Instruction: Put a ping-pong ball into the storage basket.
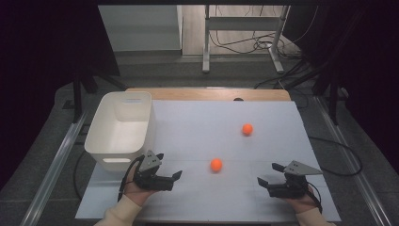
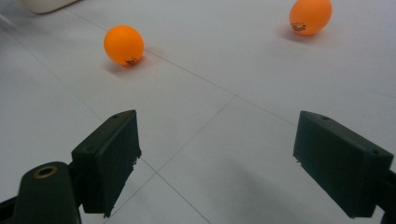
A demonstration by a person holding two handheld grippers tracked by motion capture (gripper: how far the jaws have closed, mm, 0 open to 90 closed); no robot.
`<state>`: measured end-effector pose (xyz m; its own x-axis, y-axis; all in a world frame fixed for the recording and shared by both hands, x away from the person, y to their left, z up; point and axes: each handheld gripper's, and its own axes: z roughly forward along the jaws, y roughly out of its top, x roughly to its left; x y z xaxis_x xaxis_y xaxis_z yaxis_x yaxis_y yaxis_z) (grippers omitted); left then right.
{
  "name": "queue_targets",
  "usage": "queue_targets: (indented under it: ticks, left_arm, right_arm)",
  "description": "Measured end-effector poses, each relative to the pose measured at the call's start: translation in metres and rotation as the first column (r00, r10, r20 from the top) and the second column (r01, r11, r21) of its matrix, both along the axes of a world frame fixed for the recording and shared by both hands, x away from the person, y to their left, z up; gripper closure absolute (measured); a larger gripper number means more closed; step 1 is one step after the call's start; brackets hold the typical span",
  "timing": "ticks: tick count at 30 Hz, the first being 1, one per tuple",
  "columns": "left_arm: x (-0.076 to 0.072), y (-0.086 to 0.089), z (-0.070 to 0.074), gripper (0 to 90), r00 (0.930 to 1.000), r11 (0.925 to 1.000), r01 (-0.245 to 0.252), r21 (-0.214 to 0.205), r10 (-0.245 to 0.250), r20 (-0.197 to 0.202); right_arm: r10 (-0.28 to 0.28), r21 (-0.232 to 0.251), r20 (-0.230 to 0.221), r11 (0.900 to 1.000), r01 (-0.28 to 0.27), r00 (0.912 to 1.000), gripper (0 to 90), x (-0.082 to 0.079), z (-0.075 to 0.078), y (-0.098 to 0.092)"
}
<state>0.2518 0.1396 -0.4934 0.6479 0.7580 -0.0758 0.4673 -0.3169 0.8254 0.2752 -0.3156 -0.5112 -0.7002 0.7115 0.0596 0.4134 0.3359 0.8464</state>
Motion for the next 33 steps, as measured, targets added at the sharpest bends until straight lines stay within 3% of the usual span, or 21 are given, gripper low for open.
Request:
queue_targets:
  ticks: [16, 33]
  left_arm:
    - [0.018, -0.023, 0.007, 8.8, 0.9991, 0.999, 0.04, 0.021, -0.04, -0.013]
    - [0.029, -0.044, 0.009, 8.8, 0.9966, 0.9963, 0.081, 0.028, -0.08, -0.016]
  right_arm:
    - [-0.017, 0.016, -0.013, 0.9997, 0.017, 0.9998, 15.2, 0.003, 0.0, -0.003]
    - [0.001, -0.004, -0.017, 1.0, -0.001, 0.9999, 15.3, 0.003, -0.002, 0.0]
